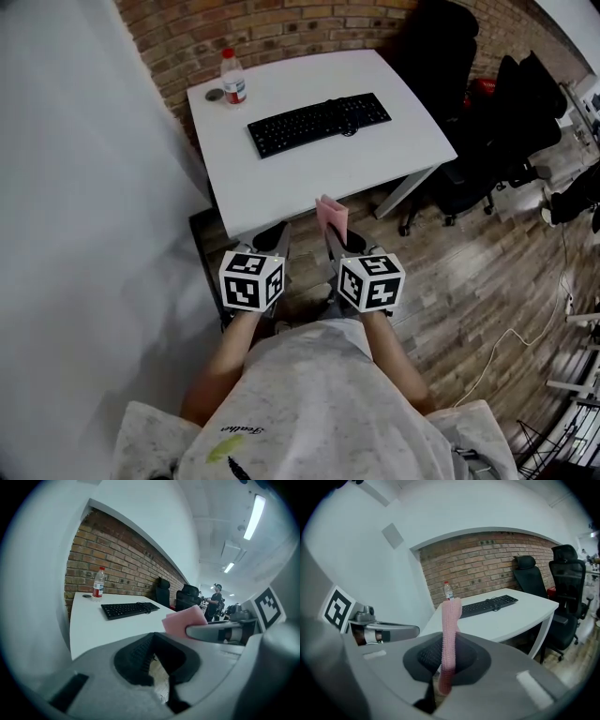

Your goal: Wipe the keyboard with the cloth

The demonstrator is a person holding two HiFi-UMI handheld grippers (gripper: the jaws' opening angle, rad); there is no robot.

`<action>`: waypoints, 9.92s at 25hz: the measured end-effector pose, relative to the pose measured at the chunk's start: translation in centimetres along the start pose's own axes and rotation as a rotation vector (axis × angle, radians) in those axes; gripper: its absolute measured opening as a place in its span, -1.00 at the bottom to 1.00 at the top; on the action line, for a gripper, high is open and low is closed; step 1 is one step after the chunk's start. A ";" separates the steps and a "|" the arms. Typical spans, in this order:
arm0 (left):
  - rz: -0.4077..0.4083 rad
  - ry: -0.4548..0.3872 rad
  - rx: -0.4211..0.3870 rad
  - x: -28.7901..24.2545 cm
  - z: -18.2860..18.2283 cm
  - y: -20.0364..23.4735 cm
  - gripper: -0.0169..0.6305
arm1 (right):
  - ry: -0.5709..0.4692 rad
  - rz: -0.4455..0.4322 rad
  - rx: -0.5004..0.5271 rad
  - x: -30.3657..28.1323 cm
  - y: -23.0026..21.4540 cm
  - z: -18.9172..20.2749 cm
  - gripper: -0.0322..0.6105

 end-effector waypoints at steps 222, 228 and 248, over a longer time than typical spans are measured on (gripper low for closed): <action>-0.393 -0.011 0.284 -21.6 -9.2 19.6 -0.96 | 0.242 -0.350 -0.034 -32.1 -13.5 -16.7 -0.82; -0.399 -0.009 0.297 -18.5 -8.0 21.4 -0.96 | 0.272 -0.399 -0.039 -32.3 -8.0 -14.4 -0.82; -0.418 0.015 0.295 -12.9 -6.3 24.4 -0.96 | 0.364 -0.491 -0.084 -34.0 1.7 -7.8 -0.82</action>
Point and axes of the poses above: the fingertips, and each gripper's own axes: x backward along the fingers, y to its left, z out of its underside, the point moved 1 cm from there along x, backward along the fingers, and after that the axes turned 6 degrees about z, right-handed, at the moved point
